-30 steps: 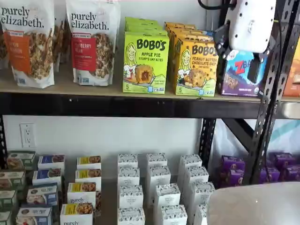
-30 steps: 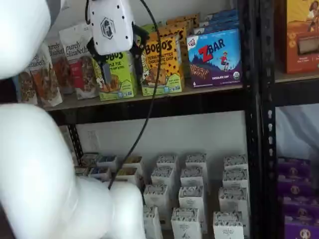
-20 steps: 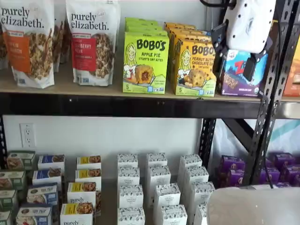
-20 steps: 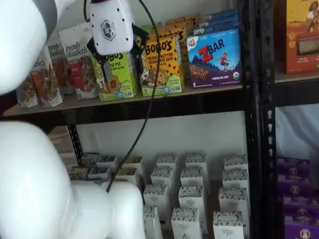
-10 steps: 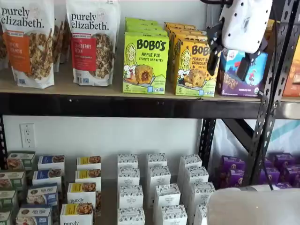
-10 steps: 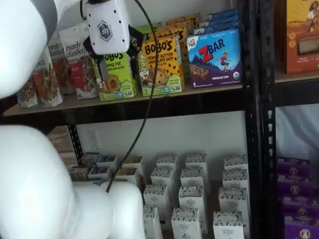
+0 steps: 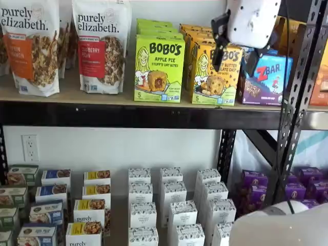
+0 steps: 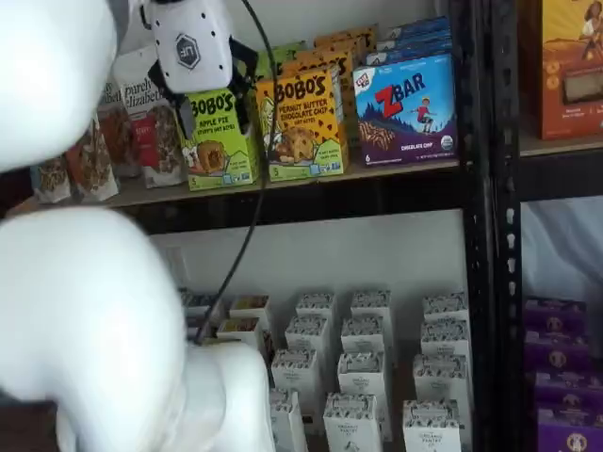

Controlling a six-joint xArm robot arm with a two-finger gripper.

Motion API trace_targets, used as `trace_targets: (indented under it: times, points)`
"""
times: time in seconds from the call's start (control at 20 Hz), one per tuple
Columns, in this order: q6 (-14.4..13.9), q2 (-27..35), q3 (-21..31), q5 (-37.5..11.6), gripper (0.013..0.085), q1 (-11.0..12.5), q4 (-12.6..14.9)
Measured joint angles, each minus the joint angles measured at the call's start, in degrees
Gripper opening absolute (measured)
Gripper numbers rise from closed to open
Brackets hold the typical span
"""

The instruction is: Pick the green box on the top shelf, the fourth from the left

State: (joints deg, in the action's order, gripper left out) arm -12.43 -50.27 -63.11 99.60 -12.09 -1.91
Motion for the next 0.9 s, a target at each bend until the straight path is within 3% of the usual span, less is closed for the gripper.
trace_targets:
  times: [0.15, 0.3, 0.6, 0.9]
  points:
    - [-5.9, 3.33, -1.98, -2.06, 0.085, -6.72, 3.82]
    - [-8.13, 5.98, -3.3, -3.86, 0.085, -8.95, 4.33]
    - [-10.04, 10.72, -5.26, -7.87, 0.085, -10.81, 5.45]
    - [-10.26, 14.29, -6.91, -11.54, 0.085, -10.99, 4.31]
